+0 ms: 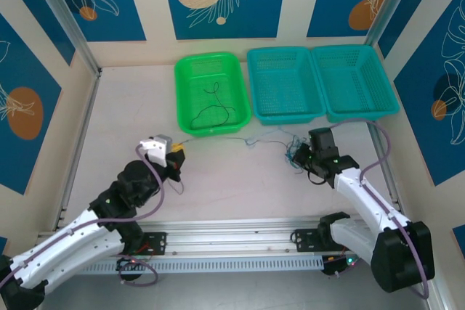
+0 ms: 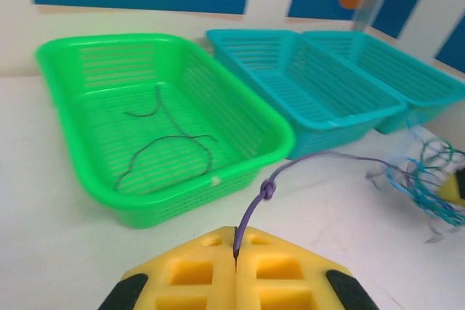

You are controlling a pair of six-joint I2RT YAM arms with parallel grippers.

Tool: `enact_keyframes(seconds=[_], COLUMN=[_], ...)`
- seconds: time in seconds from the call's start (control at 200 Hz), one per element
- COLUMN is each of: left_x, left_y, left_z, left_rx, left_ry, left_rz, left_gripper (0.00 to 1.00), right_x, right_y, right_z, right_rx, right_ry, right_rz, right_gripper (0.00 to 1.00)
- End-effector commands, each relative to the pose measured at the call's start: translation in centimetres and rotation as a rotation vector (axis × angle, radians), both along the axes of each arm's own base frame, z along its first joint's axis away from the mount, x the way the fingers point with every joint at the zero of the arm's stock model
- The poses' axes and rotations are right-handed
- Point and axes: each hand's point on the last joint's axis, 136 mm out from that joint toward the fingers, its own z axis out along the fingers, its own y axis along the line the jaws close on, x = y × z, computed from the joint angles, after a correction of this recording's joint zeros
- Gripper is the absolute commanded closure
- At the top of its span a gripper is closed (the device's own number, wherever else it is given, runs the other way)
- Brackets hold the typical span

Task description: Untangle the cables

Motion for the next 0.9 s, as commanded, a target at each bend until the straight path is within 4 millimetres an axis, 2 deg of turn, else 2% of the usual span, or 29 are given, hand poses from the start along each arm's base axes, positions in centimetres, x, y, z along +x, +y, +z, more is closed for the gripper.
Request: enact_keyframes(seconds=[0.0, 0.17, 0.32, 0.41, 0.47, 0.545, 0.595, 0.65, 0.71, 0.77, 0.83, 0.895], left_x=[0.4, 0.4, 0.6, 0.7, 0.6, 0.2, 0.1, 0.0, 0.0, 0.2, 0.5, 1.0], left_y=[2.7, 2.7, 4.1, 5.9, 8.2, 9.8, 9.3, 7.6, 5.6, 4.5, 4.1, 3.4], left_z=[-1.8, -1.4, -0.5, -0.5, -0.8, -0.7, -0.3, 0.4, 1.5, 2.7, 4.5, 7.3], left_rx=[-0.004, -0.021, 0.004, 0.024, 0.037, 0.044, 0.023, -0.012, -0.062, -0.08, -0.076, -0.059], left_ry=[0.057, 0.069, 0.065, 0.08, 0.111, 0.128, 0.118, 0.092, 0.07, 0.058, 0.042, 0.0], left_rz=[0.141, 0.14, 0.204, 0.286, 0.39, 0.443, 0.4, 0.301, 0.202, 0.157, 0.149, 0.126], left_gripper=[1.0, 1.0, 1.0, 1.0, 1.0, 1.0, 1.0, 1.0, 1.0, 1.0, 1.0, 1.0], right_x=[-0.5, -1.1, -1.5, -2.4, -3.0, -3.1, -2.7, -2.4, -2.2, -2.1, -2.0, -1.9], right_y=[-1.1, -1.9, -3.1, -5.1, -6.7, -7.7, -7.5, -7.0, -5.9, -4.4, -2.8, -1.5], right_z=[-0.2, -0.8, -1.5, -2.8, -3.4, -3.2, -2.6, -1.9, -1.4, -0.7, 0.1, 0.9], right_rx=[0.019, -0.001, -0.015, -0.001, 0.068, 0.162, 0.192, 0.195, 0.223, 0.272, 0.326, 0.354], right_ry=[-0.001, 0.012, 0.027, 0.06, 0.063, 0.024, -0.016, -0.031, -0.034, -0.048, -0.067, -0.086], right_rz=[-0.085, -0.112, -0.161, -0.291, -0.392, -0.445, -0.413, -0.36, -0.283, -0.203, -0.131, -0.07], right_gripper=[0.93, 0.93, 0.93, 0.92, 0.92, 0.94, 0.97, 0.97, 0.97, 0.99, 1.0, 1.0])
